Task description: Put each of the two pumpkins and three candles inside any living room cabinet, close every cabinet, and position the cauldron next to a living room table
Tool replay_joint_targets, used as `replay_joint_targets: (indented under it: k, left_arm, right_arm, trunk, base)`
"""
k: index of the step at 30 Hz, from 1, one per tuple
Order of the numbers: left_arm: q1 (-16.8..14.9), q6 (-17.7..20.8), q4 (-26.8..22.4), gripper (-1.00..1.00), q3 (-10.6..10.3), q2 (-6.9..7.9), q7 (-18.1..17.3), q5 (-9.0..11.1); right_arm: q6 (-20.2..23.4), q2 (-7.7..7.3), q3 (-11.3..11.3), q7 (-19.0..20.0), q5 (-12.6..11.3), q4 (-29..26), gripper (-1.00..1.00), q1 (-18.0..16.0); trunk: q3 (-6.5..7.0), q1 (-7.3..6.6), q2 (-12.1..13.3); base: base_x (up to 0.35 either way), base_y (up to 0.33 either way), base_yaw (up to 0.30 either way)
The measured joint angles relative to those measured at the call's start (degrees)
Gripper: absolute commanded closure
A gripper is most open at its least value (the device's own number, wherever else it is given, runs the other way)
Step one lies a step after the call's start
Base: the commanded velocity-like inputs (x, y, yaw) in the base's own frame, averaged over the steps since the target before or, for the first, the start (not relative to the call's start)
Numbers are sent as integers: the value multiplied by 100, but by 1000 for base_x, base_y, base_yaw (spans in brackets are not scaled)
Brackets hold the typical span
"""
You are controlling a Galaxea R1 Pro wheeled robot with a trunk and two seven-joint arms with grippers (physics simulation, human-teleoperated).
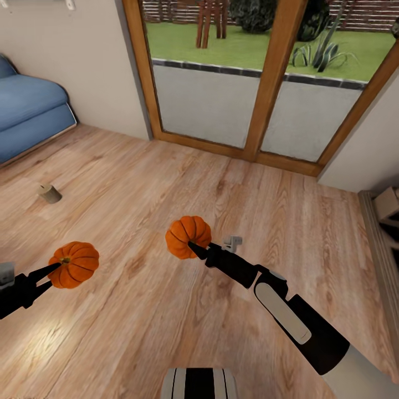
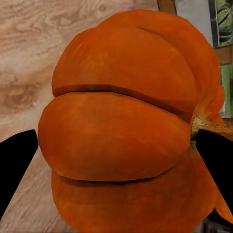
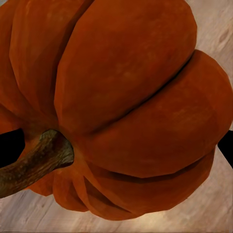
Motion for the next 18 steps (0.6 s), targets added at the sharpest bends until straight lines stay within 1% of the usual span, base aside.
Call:
replay_joint_targets:
  k: [13, 14, 18]
  left_arm:
    - [1, -5, -10, 100, -16, -25, -1, -27]
    - [1, 0, -11, 100, -16, -28, 0, -5]
    - [1, -5, -11, 100, -17, -38, 0, -34]
  right_arm:
    - [10, 0, -3, -1, 4, 0, 100, -3]
    - [11, 0, -5, -4, 11, 2, 100, -2]
    - [13, 0, -1, -9, 10, 2, 100, 2]
  trunk:
    - [353, -33, 17]
    - [358, -33, 18]
    - [377, -33, 18]
  base:
    - [0, 0, 225]
    - [0, 0, 229]
    - [0, 0, 229]
